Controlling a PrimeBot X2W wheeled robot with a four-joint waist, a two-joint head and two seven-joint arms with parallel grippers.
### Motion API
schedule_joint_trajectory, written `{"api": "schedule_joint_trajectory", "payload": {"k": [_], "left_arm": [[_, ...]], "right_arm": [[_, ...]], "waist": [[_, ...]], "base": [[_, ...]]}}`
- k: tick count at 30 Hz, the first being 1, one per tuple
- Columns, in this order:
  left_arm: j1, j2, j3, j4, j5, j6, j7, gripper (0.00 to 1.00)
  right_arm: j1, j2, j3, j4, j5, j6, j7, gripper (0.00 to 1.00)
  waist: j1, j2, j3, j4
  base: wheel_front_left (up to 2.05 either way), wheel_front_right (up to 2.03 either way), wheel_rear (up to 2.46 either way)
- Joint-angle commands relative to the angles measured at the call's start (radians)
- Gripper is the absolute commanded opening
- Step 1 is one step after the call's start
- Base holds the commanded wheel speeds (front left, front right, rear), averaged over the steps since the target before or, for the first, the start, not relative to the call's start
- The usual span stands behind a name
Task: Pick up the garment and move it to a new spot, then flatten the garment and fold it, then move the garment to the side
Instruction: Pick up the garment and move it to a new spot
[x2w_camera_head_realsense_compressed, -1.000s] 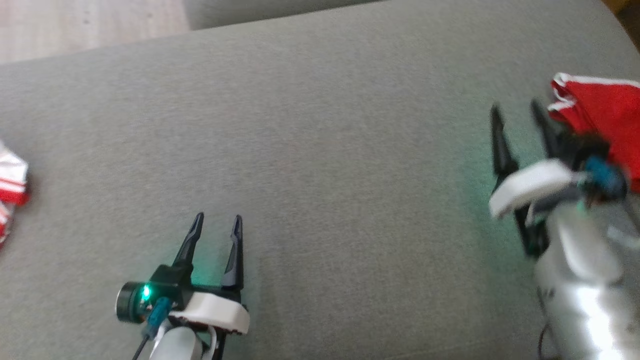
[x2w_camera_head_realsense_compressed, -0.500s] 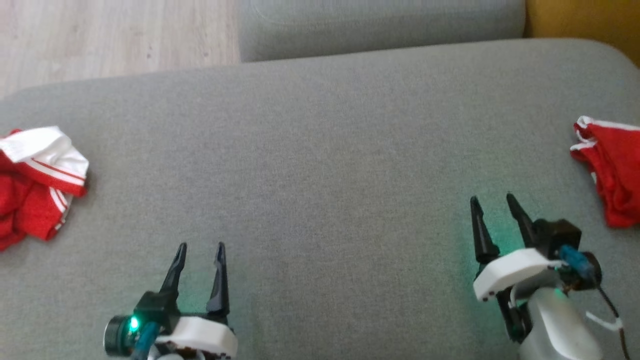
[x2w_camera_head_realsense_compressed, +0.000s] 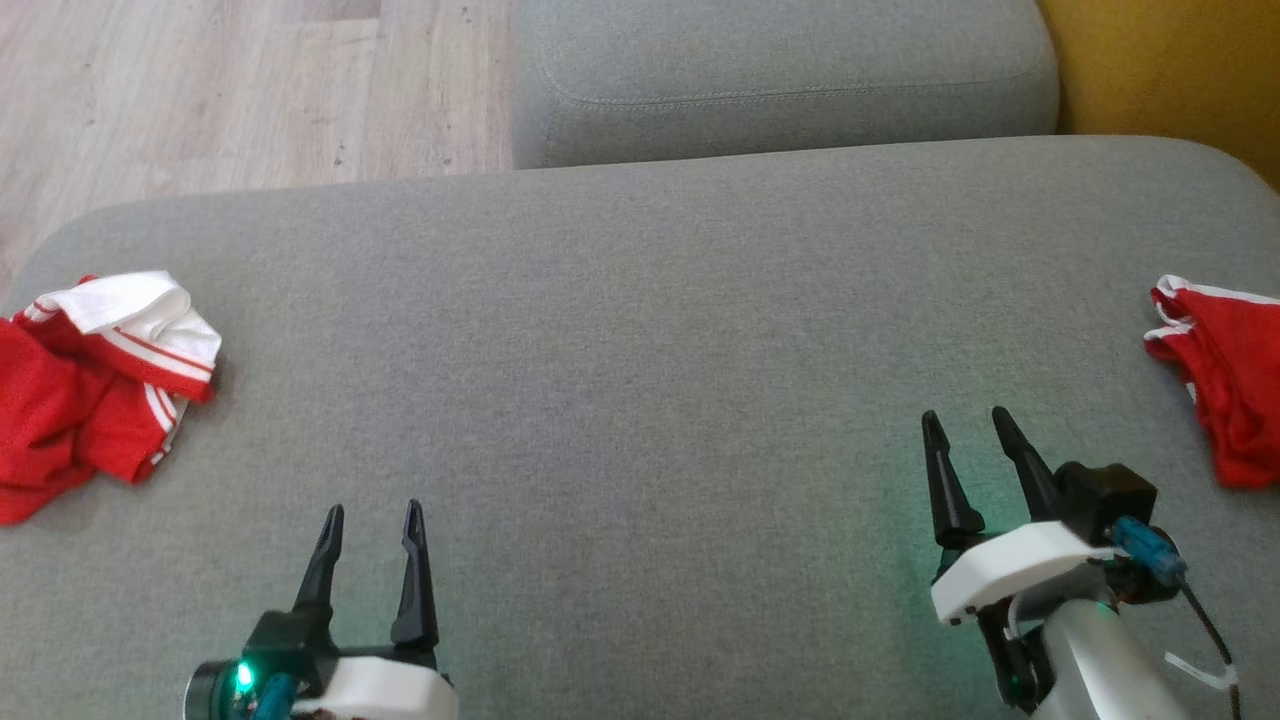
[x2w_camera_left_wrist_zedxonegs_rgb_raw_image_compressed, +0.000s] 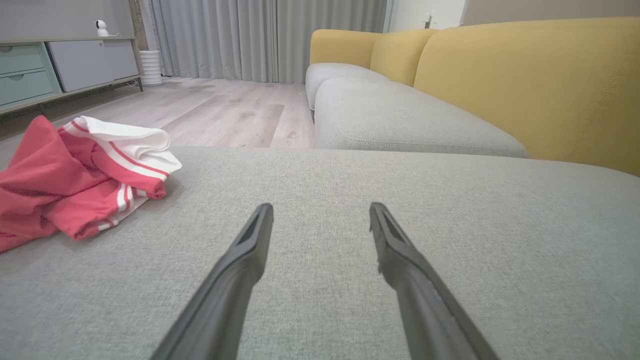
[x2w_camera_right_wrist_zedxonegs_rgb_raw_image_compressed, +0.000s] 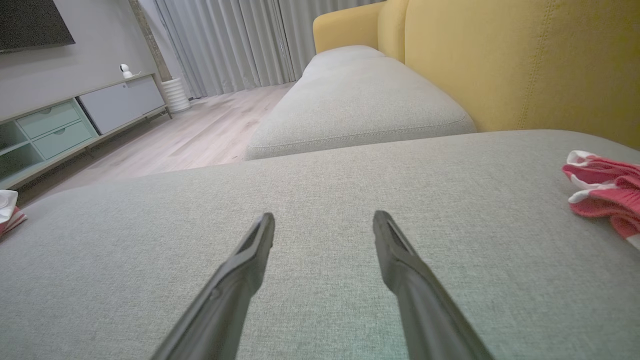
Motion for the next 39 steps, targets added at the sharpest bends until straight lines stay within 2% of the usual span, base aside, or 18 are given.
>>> {"api": "schedule_joint_trajectory", "payload": {"k": [1,6,10,20,21,24,28,33,39], "left_arm": [[-0.017,0.003,0.039,-0.033,0.011,0.007,-0.010,1.00],[-0.016,0.003,0.036,-0.035,0.005,0.008,-0.010,1.00],[-0.029,0.003,0.028,-0.033,-0.018,0.014,-0.010,1.00],[-0.043,0.003,0.030,-0.023,-0.036,0.032,-0.010,1.00],[-0.043,0.003,0.030,-0.023,-0.036,0.032,-0.010,1.00],[-0.028,0.003,0.057,-0.022,-0.038,0.035,-0.010,1.00],[-0.005,0.003,0.102,-0.023,-0.034,0.033,-0.010,1.00],[-0.005,0.003,0.152,-0.021,-0.029,0.015,-0.010,1.00],[-0.100,0.006,0.214,-0.021,-0.018,-0.022,-0.010,1.00]], "right_arm": [[-0.022,0.005,0.024,-0.036,0.007,-0.001,-0.011,1.00],[-0.019,0.005,0.025,-0.035,0.006,-0.001,-0.011,1.00],[-0.016,0.005,0.029,-0.044,0.000,-0.001,-0.011,1.00],[-0.020,0.005,0.067,-0.050,0.009,-0.001,-0.011,1.00],[-0.020,0.005,0.067,-0.050,0.009,-0.001,-0.011,1.00],[-0.022,0.005,0.088,-0.045,0.013,-0.001,-0.011,1.00],[-0.033,0.005,0.123,-0.041,0.023,-0.001,-0.011,1.00],[-0.052,0.005,0.157,-0.040,0.028,-0.001,-0.011,1.00],[-0.078,0.005,0.151,-0.070,-0.005,-0.001,-0.011,1.00]], "waist": [[0.0001,0.0000,0.000,0.002],[0.0001,0.0000,0.009,0.016],[0.0001,0.0000,0.033,0.066],[0.0001,0.0000,0.086,0.318],[0.0001,0.0000,0.086,0.318],[0.0001,0.0000,0.089,0.392],[0.0001,0.0000,0.095,0.457],[0.0001,0.0000,0.111,0.487],[0.0001,0.0000,0.172,0.466]], "base": [[0.00,0.00,0.00],[0.00,0.00,0.00],[0.00,0.00,0.00],[0.00,0.00,0.00],[0.00,0.00,0.00],[0.00,0.00,0.00],[0.00,0.00,0.00],[0.00,0.00,0.00],[0.00,0.00,0.00]]}}
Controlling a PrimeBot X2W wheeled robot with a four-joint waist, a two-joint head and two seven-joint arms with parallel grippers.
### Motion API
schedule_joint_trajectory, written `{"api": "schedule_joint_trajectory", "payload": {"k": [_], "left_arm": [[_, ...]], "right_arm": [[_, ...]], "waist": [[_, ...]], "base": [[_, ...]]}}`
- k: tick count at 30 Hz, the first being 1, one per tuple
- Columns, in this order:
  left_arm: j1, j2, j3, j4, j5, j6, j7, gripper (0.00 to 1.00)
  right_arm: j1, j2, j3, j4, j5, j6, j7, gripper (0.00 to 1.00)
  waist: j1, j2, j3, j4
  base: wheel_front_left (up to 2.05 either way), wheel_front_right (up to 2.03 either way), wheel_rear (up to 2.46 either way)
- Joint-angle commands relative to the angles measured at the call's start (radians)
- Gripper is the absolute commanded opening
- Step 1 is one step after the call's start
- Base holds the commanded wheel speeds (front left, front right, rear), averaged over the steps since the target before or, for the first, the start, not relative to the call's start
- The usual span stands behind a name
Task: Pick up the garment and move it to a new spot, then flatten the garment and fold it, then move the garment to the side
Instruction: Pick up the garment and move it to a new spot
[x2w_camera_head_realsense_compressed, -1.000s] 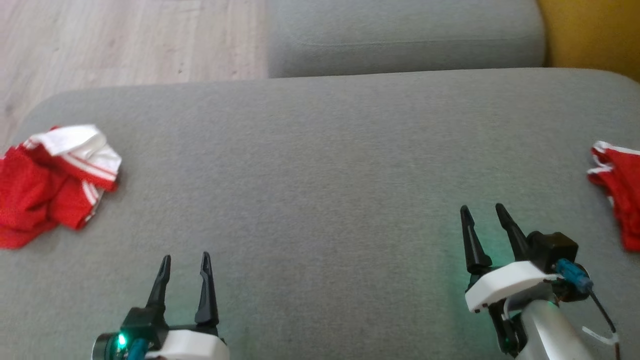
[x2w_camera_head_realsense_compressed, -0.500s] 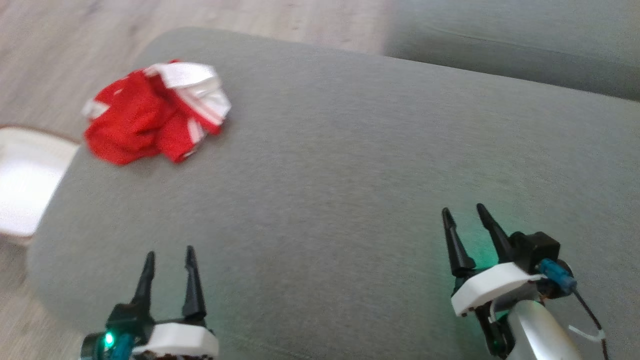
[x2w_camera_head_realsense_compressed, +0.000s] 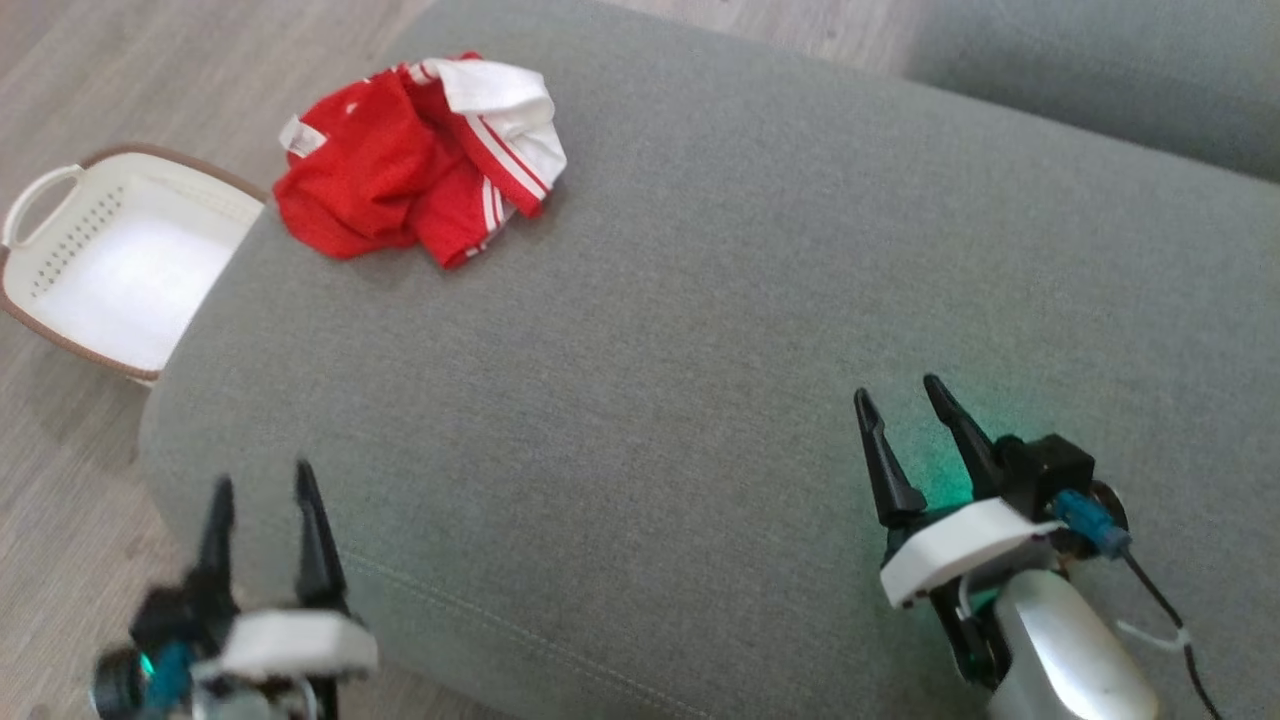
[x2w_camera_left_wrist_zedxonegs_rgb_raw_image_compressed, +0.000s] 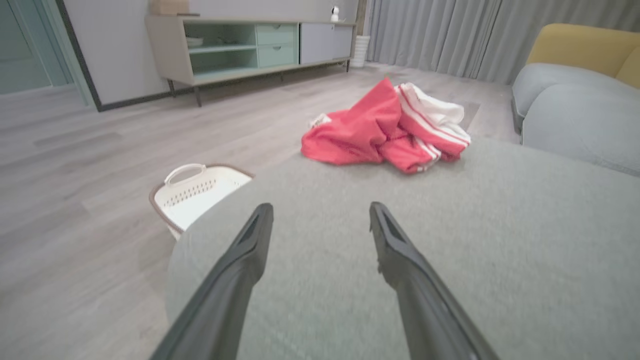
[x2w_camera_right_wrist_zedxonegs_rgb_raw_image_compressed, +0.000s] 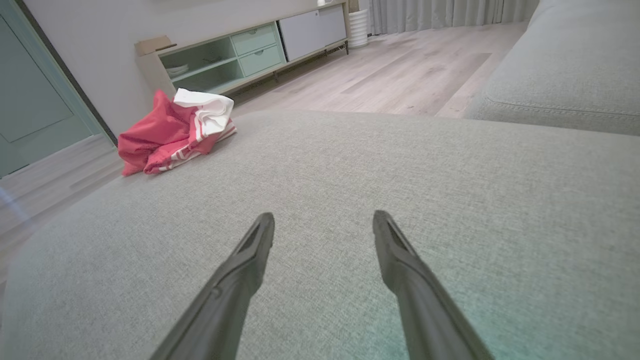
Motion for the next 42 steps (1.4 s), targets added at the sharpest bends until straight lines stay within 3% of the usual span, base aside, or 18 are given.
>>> {"api": "schedule_joint_trajectory", "payload": {"k": [1,11,20,28,33,36,37,38,39,42], "left_arm": [[-0.091,0.013,0.057,-0.025,0.016,-0.016,-0.010,1.00],[-0.369,0.101,0.144,0.048,0.066,-0.083,-0.010,1.00],[-0.603,0.197,0.149,0.315,0.064,-0.120,-0.010,1.00],[-0.701,0.243,0.169,0.466,0.063,-0.098,-0.010,1.00],[-0.755,0.282,0.200,0.566,0.054,-0.051,-0.010,1.00],[-0.778,0.297,0.209,0.603,0.047,-0.047,-0.010,1.00],[-0.785,0.300,0.209,0.619,0.045,-0.050,-0.010,0.75],[-0.794,0.304,0.210,0.631,0.042,-0.051,-0.010,0.30],[-0.802,0.307,0.210,0.643,0.040,-0.053,-0.010,0.00],[-0.824,0.312,0.205,0.635,0.043,-0.061,-0.010,0.00]], "right_arm": [[-0.049,0.004,0.021,-0.042,-0.019,-0.001,-0.011,1.00],[-0.129,-0.007,0.051,-0.151,-0.072,-0.001,-0.010,1.00],[-0.164,-0.057,0.056,-0.289,-0.072,-0.001,0.037,1.00],[-0.169,-0.088,0.043,-0.381,-0.077,-0.001,0.073,1.00],[-0.170,-0.095,0.031,-0.421,-0.075,-0.001,0.086,1.00],[-0.167,-0.097,0.023,-0.432,-0.074,-0.001,0.089,1.00],[-0.165,-0.097,0.021,-0.434,-0.073,-0.001,0.090,1.00],[-0.164,-0.097,0.020,-0.435,-0.072,-0.001,0.090,1.00],[-0.163,-0.097,0.019,-0.436,-0.071,-0.001,0.090,1.00],[-0.161,-0.091,0.014,-0.431,-0.068,-0.001,0.084,1.00]], "waist": [[0.0000,0.0000,0.040,-0.024],[0.0000,0.0000,0.180,-0.120],[0.0000,0.0000,0.307,-0.188],[0.0000,0.0000,0.379,-0.234],[0.0000,0.0000,0.409,-0.261],[0.0000,0.0000,0.420,-0.271],[0.0000,0.0000,0.423,-0.274],[0.0000,0.0000,0.425,-0.276],[0.0000,0.0000,0.426,-0.279],[0.0000,0.0000,0.423,-0.287]], "base": [[0.00,0.00,0.00],[0.00,0.00,0.00],[0.00,0.00,0.00],[0.00,0.00,0.00],[0.00,0.00,0.00],[0.00,0.00,0.00],[0.00,0.00,0.00],[0.00,0.00,0.00],[0.00,0.00,0.00],[0.00,0.00,0.00]]}}
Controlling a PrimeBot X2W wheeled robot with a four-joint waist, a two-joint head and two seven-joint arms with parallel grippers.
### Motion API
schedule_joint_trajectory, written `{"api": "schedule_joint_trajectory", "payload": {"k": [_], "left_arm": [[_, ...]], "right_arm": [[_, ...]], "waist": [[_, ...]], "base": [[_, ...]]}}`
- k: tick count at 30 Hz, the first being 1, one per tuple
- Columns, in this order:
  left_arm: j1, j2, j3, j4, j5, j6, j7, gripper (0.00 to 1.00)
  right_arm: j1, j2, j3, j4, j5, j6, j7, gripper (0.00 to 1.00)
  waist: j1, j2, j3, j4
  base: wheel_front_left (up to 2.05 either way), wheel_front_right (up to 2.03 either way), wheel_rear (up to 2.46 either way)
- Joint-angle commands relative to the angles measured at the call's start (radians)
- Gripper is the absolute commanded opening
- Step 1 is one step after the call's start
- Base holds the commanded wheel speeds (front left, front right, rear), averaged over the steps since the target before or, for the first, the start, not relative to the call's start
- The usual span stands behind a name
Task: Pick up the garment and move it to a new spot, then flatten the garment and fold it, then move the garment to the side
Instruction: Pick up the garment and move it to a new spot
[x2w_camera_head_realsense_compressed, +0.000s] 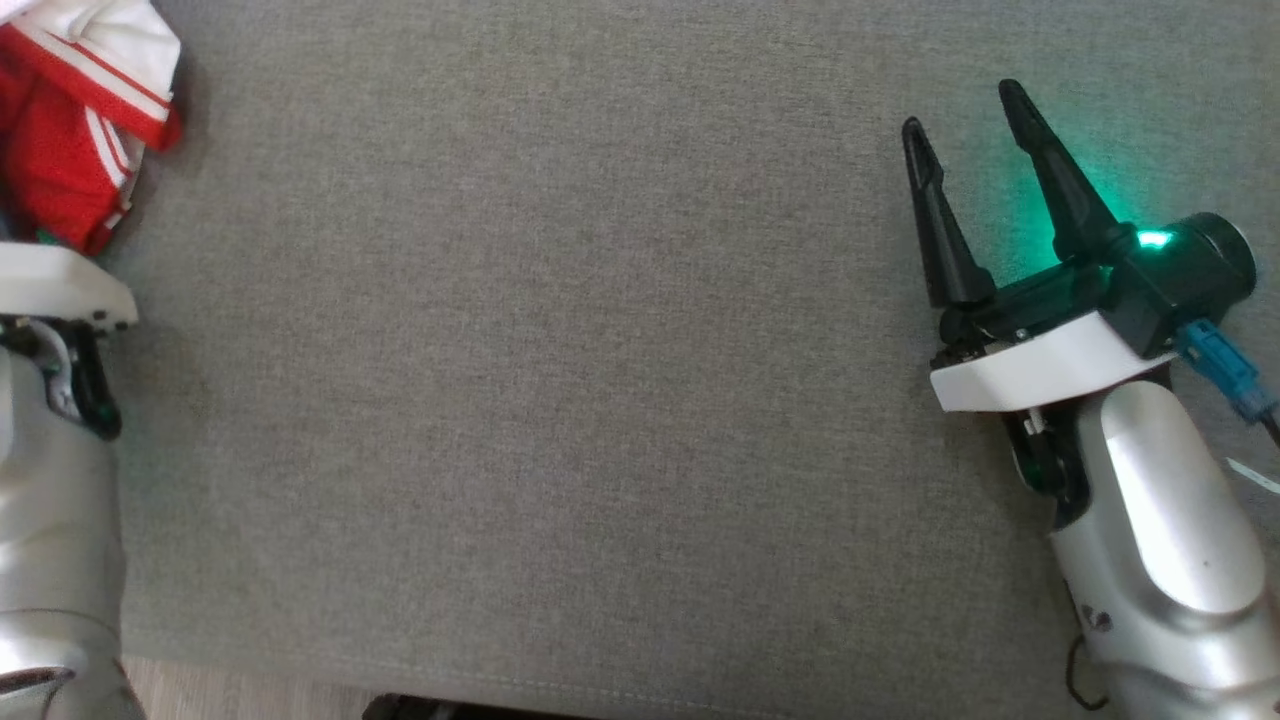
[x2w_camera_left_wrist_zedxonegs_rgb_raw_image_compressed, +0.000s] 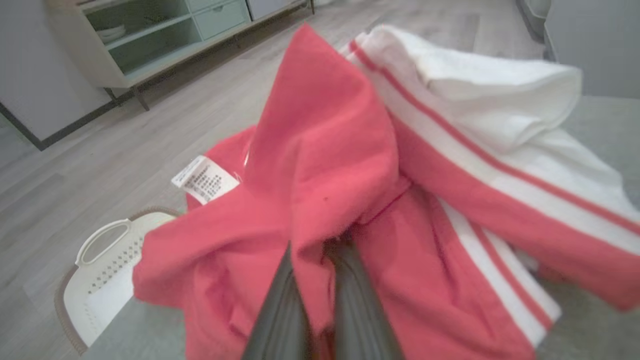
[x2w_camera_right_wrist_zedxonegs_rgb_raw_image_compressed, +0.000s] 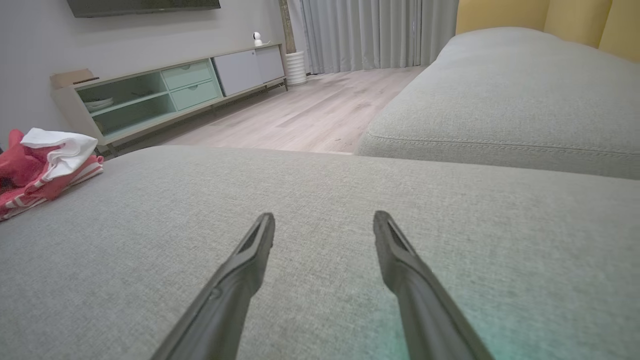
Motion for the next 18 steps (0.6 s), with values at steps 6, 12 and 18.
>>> {"api": "schedule_joint_trajectory", "payload": {"k": [6,12,18], "left_arm": [[-0.023,0.067,-0.040,-0.250,0.068,-0.034,-0.005,0.00],[-0.050,0.018,-0.156,-0.449,0.124,-0.065,-0.005,0.00],[-0.046,-0.091,-0.321,-0.602,0.113,-0.082,-0.005,0.00]], "right_arm": [[0.029,0.026,-0.009,0.031,0.012,-0.001,-0.029,1.00],[0.054,0.065,-0.022,0.114,0.036,-0.001,-0.068,1.00],[0.082,0.094,-0.020,0.198,0.074,-0.001,-0.088,1.00]], "waist": [[-0.0001,0.0001,-0.052,-0.013],[-0.0001,0.0001,-0.160,-0.056],[-0.0001,0.0001,-0.283,-0.168]], "base": [[0.00,0.00,0.00],[0.00,0.00,0.00],[0.00,0.00,0.00]]}}
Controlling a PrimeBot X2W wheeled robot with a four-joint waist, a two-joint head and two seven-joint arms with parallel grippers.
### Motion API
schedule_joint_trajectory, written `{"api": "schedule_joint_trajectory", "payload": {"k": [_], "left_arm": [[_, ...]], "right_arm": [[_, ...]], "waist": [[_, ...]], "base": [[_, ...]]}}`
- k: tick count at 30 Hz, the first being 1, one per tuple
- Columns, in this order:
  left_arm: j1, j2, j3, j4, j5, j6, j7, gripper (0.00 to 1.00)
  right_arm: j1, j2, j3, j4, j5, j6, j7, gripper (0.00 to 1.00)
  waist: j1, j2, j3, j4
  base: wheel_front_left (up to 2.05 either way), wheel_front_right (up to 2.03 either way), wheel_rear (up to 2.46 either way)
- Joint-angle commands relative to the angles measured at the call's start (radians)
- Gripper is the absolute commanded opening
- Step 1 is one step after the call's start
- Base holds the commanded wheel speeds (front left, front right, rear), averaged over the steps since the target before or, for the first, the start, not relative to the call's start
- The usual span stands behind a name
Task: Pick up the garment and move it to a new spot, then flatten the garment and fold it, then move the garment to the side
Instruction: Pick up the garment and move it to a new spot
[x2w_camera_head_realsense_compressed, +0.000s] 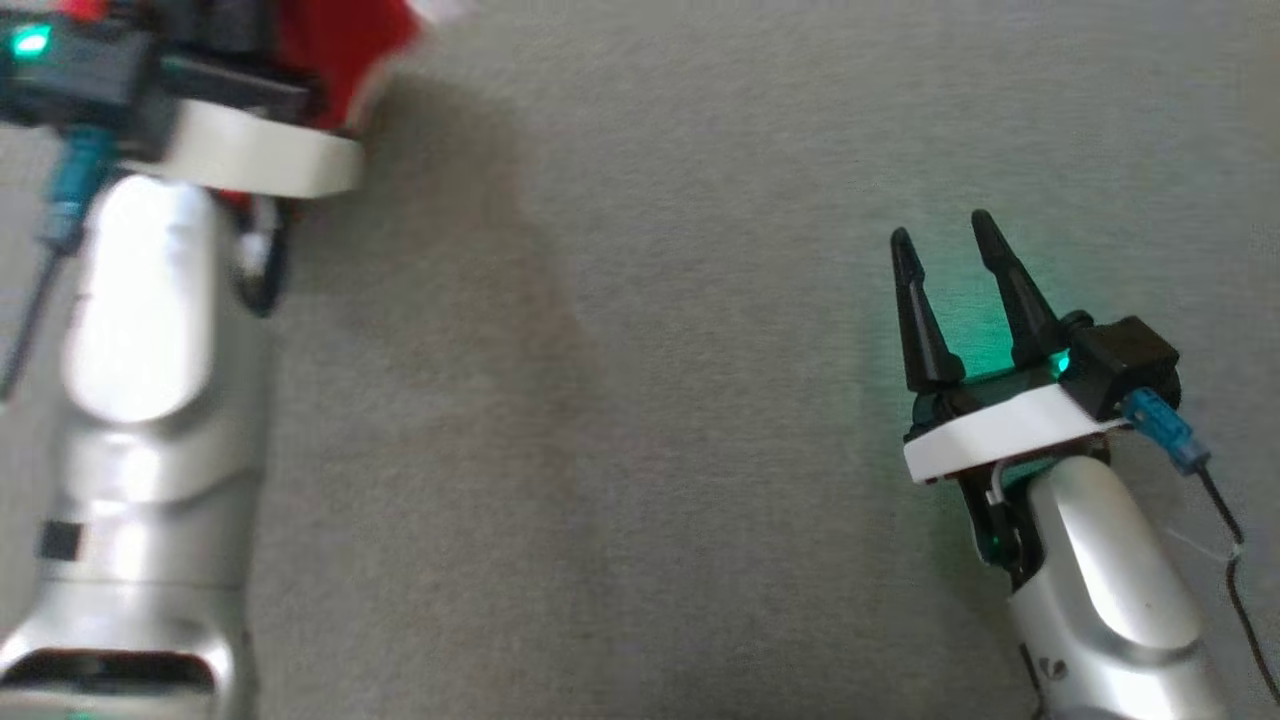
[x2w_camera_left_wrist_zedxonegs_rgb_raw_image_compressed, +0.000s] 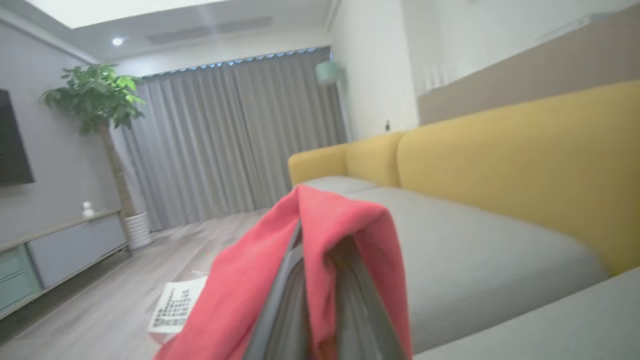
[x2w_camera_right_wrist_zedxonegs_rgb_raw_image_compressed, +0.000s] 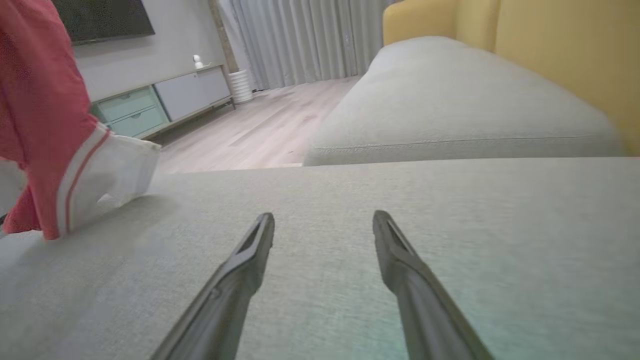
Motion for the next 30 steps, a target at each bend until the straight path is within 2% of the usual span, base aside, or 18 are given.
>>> {"api": "schedule_joint_trajectory", "payload": {"k": [1,7,10,15,16,17,18,23,25,30], "left_arm": [[-0.026,0.012,-0.005,-0.054,-0.010,-0.003,-0.004,0.00],[0.008,-0.086,-0.123,-0.117,-0.095,-0.005,-0.004,0.00],[0.048,-0.102,-0.163,-0.110,-0.145,-0.005,-0.004,0.00],[0.121,-0.106,-0.216,-0.091,-0.209,0.006,-0.004,0.00],[0.143,-0.107,-0.230,-0.088,-0.224,0.013,-0.004,0.27],[0.167,-0.107,-0.245,-0.084,-0.233,0.019,-0.004,0.65],[0.193,-0.107,-0.259,-0.072,-0.236,0.025,-0.004,1.00],[0.334,-0.107,-0.259,-0.023,-0.237,0.066,-0.004,1.00],[0.429,-0.107,-0.211,-0.017,-0.218,0.088,-0.004,1.00],[0.582,-0.102,-0.102,-0.050,-0.184,0.104,-0.004,1.00]], "right_arm": [[0.020,0.017,0.017,-0.015,0.011,-0.001,-0.010,1.00],[0.046,0.020,0.016,-0.015,0.055,-0.001,-0.011,1.00],[0.059,0.020,0.021,-0.011,0.072,-0.001,-0.011,1.00],[0.071,0.020,0.022,-0.005,0.079,-0.001,-0.011,1.00],[0.073,0.020,0.022,-0.003,0.079,-0.001,-0.011,1.00],[0.074,0.020,0.021,-0.001,0.079,-0.001,-0.011,1.00],[0.075,0.020,0.018,0.002,0.079,-0.001,-0.011,1.00],[0.087,0.021,0.001,0.018,0.073,-0.001,-0.011,1.00],[0.093,0.021,-0.001,0.028,0.073,-0.001,-0.011,1.00],[0.113,0.021,-0.017,0.042,0.074,-0.001,-0.011,1.00]], "waist": [[0.0002,0.0000,-0.074,-0.080],[0.0002,0.0000,-0.133,-0.177],[0.0002,0.0000,-0.151,-0.214],[0.0002,0.0000,-0.157,-0.238],[0.0002,0.0000,-0.157,-0.240],[0.0002,0.0000,-0.158,-0.240],[0.0002,0.0000,-0.161,-0.237],[0.0002,0.0000,-0.181,-0.202],[0.0002,0.0000,-0.198,-0.178],[0.0002,0.0000,-0.229,-0.138]], "base": [[0.00,0.00,0.00],[0.00,0.00,0.00],[0.00,0.00,0.00],[0.00,0.00,0.00],[0.00,0.00,0.00],[0.00,0.00,0.00],[0.00,0.00,0.00],[0.00,0.00,0.00],[0.00,0.00,0.00],[0.00,0.00,0.00]]}}
